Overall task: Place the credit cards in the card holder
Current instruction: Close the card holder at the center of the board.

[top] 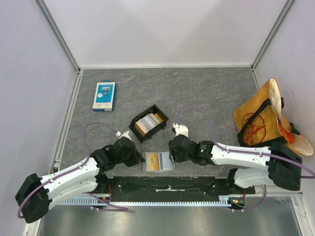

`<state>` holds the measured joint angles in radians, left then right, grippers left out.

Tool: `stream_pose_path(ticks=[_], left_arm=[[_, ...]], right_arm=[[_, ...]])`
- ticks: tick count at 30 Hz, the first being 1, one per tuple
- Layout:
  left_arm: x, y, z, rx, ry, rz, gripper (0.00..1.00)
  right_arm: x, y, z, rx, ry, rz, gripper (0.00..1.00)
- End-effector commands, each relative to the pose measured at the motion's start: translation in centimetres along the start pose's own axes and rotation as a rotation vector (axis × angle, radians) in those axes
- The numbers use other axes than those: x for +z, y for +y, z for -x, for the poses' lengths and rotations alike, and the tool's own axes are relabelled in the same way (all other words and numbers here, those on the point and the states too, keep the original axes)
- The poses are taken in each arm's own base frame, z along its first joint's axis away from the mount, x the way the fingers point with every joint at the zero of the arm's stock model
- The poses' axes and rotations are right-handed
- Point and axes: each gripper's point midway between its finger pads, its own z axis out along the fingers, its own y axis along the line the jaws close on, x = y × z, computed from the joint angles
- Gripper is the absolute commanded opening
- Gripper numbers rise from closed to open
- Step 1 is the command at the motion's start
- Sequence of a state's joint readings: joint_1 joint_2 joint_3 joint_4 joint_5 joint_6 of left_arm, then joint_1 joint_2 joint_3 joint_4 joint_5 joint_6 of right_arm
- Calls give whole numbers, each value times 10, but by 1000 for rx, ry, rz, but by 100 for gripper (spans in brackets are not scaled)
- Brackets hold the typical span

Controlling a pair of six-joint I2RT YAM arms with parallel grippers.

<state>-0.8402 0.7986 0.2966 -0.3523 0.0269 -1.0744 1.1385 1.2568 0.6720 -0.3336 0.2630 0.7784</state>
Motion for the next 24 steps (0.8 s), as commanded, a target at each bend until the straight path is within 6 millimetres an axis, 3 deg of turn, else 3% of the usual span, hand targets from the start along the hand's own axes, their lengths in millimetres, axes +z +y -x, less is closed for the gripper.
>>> stream_pose_path(ticks=[1,3,5,9,12,21,24], left_arm=[[-4,-11,10,41,-30,-18,2],[-5,-12,11,41,-31,-19,2],[-4,-12,10,41,-25,-19,2],[-5,-14,10,45,-26,-26,2],[-6,-17,12,52,-29,-29,2],[-7,-26,16,80,-22,-37,2],[-8,-34,19,91,-16,-44,2]], right_arm=[[-2,0,0,-6,5,-81,57],[1,1,-6,-8,15,-93,55],[2,1,-8,-2,10,-102,44],[1,0,-8,4,2,-103,38],[-2,-2,-7,12,-11,-101,25],[-2,-11,-11,44,-29,-117,2],[0,-5,-12,65,-40,-68,0]])
